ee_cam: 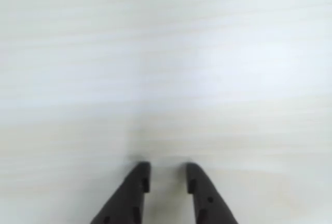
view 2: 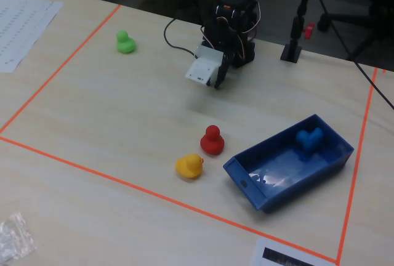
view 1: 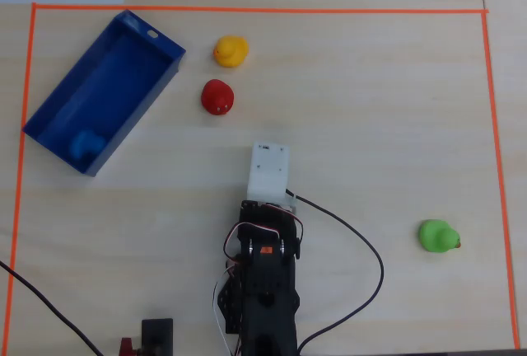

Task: Grasp blue duck and put it into box.

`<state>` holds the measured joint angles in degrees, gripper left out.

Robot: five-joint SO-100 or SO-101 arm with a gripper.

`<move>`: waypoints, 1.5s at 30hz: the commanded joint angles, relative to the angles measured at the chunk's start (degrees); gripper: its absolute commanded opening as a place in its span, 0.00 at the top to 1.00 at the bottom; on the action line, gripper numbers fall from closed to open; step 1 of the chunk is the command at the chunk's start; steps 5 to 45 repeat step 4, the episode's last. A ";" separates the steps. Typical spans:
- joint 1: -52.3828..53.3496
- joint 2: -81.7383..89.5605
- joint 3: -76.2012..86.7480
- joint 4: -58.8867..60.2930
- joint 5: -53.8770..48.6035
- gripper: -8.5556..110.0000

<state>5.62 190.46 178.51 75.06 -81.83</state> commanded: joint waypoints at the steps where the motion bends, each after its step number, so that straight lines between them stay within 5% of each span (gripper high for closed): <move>1: 0.53 -0.79 -0.26 0.70 0.26 0.87; 45: 0.53 -0.79 -0.26 0.70 0.26 0.87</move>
